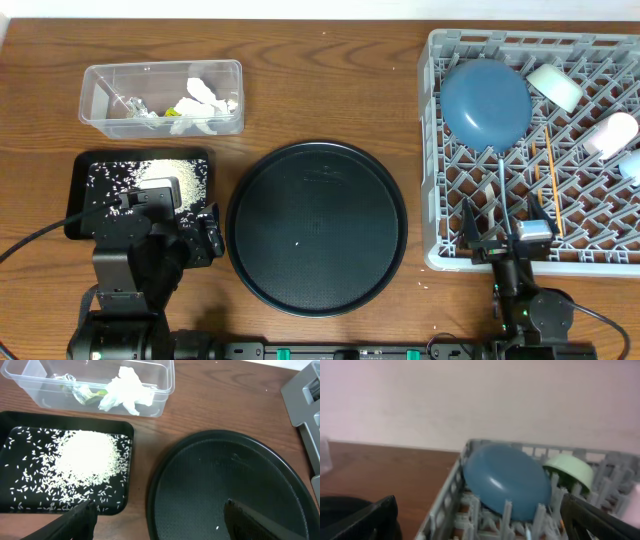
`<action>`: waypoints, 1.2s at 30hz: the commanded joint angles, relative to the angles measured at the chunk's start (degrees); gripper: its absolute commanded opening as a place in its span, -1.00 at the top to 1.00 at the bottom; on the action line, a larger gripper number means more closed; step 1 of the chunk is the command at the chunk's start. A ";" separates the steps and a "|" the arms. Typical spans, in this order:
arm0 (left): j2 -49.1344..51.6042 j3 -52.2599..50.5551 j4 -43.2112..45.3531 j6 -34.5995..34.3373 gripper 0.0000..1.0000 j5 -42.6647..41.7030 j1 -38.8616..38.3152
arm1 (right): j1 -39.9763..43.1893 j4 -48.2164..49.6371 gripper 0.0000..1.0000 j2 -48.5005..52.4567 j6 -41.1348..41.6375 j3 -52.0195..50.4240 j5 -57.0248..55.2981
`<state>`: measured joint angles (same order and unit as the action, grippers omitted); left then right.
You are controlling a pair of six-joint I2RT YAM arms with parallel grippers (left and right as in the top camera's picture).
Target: Sort waste into correct bins and load items into the dishwasher rack
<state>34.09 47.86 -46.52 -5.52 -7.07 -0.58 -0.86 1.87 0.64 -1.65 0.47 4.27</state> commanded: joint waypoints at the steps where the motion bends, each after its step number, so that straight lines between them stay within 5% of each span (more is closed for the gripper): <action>1: -0.04 -0.44 -0.11 0.37 -0.64 0.50 0.20 | -0.61 -6.62 -0.98 -0.37 -2.67 -0.17 -1.22; 36: -0.04 -0.44 -0.11 0.37 -0.64 0.50 0.20 | -0.66 -5.97 -0.98 -0.37 -1.84 -0.15 -1.49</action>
<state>34.06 47.86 -46.52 -5.52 -7.09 -0.58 -0.86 -3.81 0.71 -2.76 0.38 3.16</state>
